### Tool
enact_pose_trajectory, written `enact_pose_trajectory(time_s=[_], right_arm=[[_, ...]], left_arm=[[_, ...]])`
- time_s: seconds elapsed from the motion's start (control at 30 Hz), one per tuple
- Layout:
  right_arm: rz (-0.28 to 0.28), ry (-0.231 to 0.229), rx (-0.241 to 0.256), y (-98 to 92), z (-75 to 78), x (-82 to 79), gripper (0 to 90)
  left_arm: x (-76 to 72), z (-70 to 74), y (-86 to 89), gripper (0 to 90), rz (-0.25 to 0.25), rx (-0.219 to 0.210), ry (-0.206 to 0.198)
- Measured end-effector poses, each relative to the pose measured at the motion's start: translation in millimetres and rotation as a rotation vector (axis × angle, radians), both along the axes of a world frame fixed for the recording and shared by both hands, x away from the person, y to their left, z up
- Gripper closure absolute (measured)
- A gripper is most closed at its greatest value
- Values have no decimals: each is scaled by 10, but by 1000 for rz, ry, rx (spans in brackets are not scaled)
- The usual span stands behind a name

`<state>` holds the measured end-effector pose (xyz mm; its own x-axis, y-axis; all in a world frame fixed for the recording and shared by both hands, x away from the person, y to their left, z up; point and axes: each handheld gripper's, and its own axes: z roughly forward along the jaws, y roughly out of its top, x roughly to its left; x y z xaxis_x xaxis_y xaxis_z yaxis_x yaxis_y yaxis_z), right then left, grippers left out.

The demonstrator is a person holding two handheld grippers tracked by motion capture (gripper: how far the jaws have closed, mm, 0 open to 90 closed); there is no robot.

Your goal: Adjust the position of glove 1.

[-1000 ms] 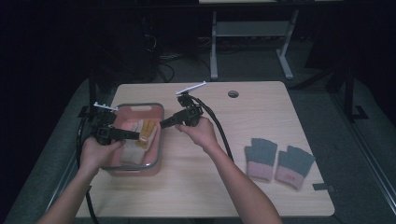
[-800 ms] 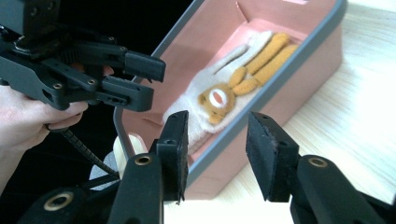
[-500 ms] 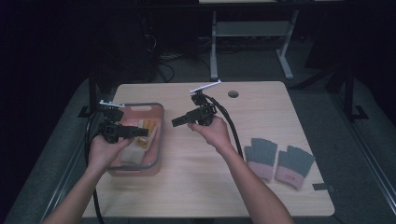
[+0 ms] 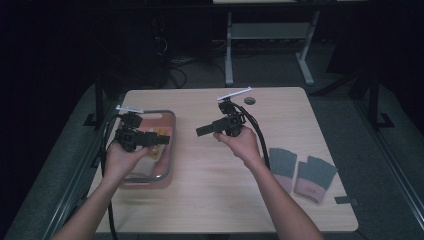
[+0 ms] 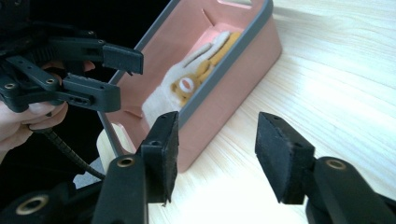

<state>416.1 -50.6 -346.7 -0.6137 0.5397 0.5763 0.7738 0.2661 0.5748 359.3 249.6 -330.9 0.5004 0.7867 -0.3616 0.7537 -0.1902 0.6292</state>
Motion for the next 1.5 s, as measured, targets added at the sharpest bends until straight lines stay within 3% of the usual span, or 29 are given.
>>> enact_pose_trajectory(time_s=[0.83, 0.93, 1.5], right_arm=[[-62, -18, -30, -497, 36, -230, 410], [-62, -36, -37, -553, 37, -265, 407], [-97, -49, -75, -884, -49, -468, 373]], left_arm=[[-46, 70, -451, 268, -71, -27, -49], [-62, 73, -500, 261, -83, -28, -56], [-189, 81, -810, 231, -137, -29, -87]])
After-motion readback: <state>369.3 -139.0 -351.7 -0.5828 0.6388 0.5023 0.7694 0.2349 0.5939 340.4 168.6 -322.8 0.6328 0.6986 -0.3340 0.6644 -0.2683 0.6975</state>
